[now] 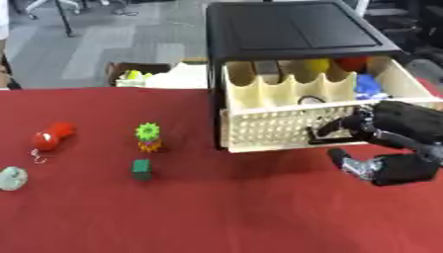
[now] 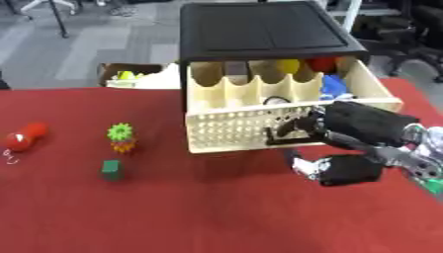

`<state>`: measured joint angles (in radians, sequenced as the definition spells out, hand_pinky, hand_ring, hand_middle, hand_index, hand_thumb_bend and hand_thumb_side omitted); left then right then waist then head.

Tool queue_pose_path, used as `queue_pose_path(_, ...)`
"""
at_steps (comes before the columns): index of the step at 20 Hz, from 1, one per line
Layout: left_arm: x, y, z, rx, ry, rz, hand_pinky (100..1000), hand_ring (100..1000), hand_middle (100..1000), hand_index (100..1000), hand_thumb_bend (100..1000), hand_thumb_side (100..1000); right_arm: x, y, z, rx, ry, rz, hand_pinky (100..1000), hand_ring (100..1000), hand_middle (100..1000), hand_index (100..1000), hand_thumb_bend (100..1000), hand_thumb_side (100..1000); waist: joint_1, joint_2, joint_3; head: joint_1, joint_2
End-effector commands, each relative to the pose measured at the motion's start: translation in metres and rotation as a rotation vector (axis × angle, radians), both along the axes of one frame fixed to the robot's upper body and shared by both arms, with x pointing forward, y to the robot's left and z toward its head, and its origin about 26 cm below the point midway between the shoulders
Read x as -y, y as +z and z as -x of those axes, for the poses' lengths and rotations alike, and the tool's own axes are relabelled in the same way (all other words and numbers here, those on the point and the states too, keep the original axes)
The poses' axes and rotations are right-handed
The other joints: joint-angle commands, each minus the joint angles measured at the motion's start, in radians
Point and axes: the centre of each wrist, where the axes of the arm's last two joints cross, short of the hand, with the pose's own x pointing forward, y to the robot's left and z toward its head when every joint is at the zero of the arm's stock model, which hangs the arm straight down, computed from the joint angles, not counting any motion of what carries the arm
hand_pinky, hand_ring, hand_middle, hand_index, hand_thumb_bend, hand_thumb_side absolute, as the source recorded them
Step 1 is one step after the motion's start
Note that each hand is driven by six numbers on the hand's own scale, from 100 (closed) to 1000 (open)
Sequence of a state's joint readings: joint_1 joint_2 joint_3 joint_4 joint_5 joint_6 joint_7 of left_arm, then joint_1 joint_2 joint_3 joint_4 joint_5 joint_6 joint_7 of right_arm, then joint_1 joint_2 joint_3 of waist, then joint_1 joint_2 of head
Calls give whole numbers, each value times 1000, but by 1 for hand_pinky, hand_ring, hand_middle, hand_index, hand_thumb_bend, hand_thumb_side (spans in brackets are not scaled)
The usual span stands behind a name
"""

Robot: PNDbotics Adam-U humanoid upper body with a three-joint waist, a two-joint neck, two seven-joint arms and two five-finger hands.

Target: Pick up objects from table and place into drawer.

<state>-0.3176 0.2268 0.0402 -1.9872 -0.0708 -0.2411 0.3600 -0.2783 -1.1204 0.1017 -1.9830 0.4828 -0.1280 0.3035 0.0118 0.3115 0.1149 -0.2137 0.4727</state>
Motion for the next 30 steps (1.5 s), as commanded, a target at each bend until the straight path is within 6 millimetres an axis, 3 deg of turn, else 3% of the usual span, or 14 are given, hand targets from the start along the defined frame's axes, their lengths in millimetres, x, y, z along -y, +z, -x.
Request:
queue_pose_path(1,-2,7,1,25,1,-8,666,754,760,815,100,958,-2,10,3,30,17,31,100,100,100,851,100,1000,-2,-20,-1,-1,-11)
queue_pose_path(18,-2,6,2,23,5,-9,665,755,761,814,100,958,-2,27,4,65,23,-10,100,100,100,820,100,1000,-3,-22,-8,3,-4)
queue_pose_path(30,-2,6,2,23,6,-7,665,756,761,813,100,959,2,25,5,49,17,-30,100,100,100,832,100,1000,-2,-21,-13,5,-2)
